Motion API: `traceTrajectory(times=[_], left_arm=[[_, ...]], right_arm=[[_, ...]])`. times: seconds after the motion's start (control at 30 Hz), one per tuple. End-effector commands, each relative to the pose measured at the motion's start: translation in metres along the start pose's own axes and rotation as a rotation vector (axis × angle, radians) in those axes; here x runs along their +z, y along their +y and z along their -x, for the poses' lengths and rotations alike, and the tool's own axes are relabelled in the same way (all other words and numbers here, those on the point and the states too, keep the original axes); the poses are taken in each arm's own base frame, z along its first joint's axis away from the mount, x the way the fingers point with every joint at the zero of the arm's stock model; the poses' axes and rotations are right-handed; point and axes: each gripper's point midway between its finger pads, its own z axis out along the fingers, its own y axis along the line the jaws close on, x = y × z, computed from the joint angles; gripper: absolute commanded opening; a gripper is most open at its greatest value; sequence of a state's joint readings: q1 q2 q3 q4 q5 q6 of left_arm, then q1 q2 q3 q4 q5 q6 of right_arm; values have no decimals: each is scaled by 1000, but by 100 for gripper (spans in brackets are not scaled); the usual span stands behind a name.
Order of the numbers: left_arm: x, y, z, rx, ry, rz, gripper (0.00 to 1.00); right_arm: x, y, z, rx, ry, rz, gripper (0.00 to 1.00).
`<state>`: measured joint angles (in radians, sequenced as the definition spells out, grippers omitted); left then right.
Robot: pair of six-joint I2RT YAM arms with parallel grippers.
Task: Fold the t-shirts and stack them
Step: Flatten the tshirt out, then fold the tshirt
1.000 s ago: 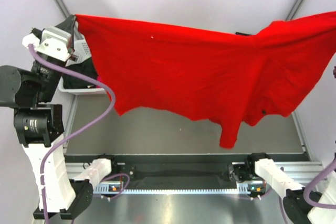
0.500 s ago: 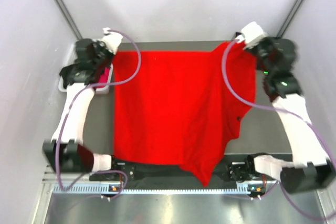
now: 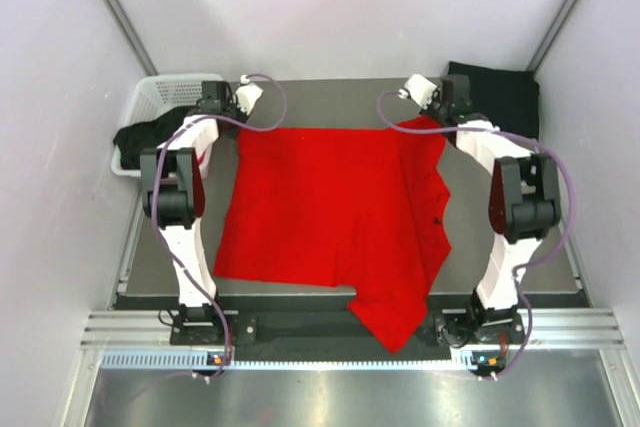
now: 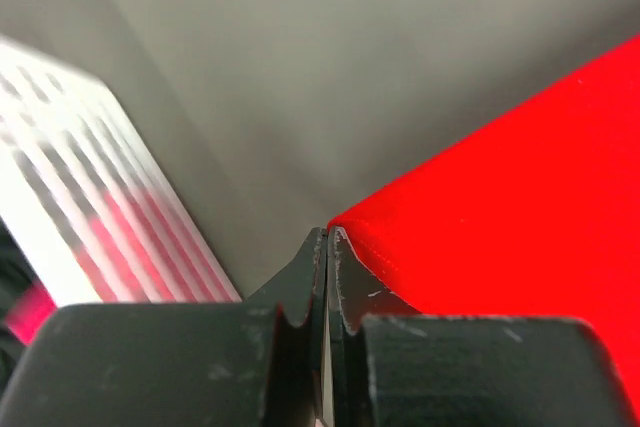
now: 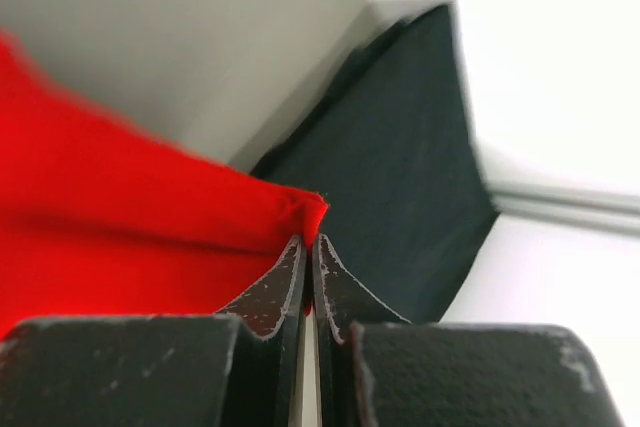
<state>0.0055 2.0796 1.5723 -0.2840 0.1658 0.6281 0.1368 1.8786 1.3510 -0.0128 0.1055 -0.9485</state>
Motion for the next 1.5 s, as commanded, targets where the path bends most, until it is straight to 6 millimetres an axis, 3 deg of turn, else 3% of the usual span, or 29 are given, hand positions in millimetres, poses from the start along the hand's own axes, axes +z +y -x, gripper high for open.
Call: traceTrajectory(times=[0.0, 0.03, 0.07, 0.1, 0.13, 0.17, 0.2, 0.27, 0.3, 0.53, 0.57, 0.6, 0.67, 0.77, 0.83, 0.97, 1.23, 1.47], left_arm=[[8, 47, 43, 15, -94, 128, 0], [9, 54, 53, 17, -109, 145, 0], [13, 58, 53, 22, -100, 162, 0], [19, 61, 55, 24, -100, 172, 0], [21, 65, 57, 28, -104, 185, 0], [22, 69, 58, 32, -104, 200, 0], [27, 69, 56, 37, -102, 203, 0], [30, 75, 61, 55, -116, 224, 0], [35, 75, 57, 58, -109, 223, 0], [48, 82, 62, 48, -141, 252, 0], [48, 83, 64, 38, -150, 257, 0], [50, 71, 80, 45, -172, 242, 0], [46, 73, 89, -11, -201, 243, 0], [31, 68, 114, -79, -254, 178, 0], [25, 53, 119, -107, -267, 91, 0], [2, 44, 138, -157, -316, 37, 0], [-8, 20, 140, -176, -310, -60, 0], [-22, 25, 147, -178, -327, -57, 0]], right_arm=[[13, -74, 32, 36, -16, -206, 0], [20, -75, 31, 45, -4, -209, 0], [36, -63, 27, 46, 18, -178, 0], [38, -78, 39, 65, -5, -214, 0], [45, -80, 42, 70, -10, -220, 0], [58, -67, 41, 64, 5, -186, 0], [59, -78, 52, 68, -19, -210, 0], [76, -67, 59, 48, -27, -197, 0], [78, -76, 69, 34, -44, -217, 0], [107, -61, 86, -16, -65, -216, 0], [108, -60, 89, -6, -70, -214, 0], [108, -61, 90, 0, -78, -213, 0], [106, -59, 93, 23, -83, -193, 0], [98, -56, 95, 44, -83, -147, 0], [91, -54, 94, 43, -70, -127, 0], [76, -59, 95, 71, -60, -128, 0], [52, -39, 98, 140, -49, -18, 0], [40, -29, 85, 138, -18, 18, 0]])
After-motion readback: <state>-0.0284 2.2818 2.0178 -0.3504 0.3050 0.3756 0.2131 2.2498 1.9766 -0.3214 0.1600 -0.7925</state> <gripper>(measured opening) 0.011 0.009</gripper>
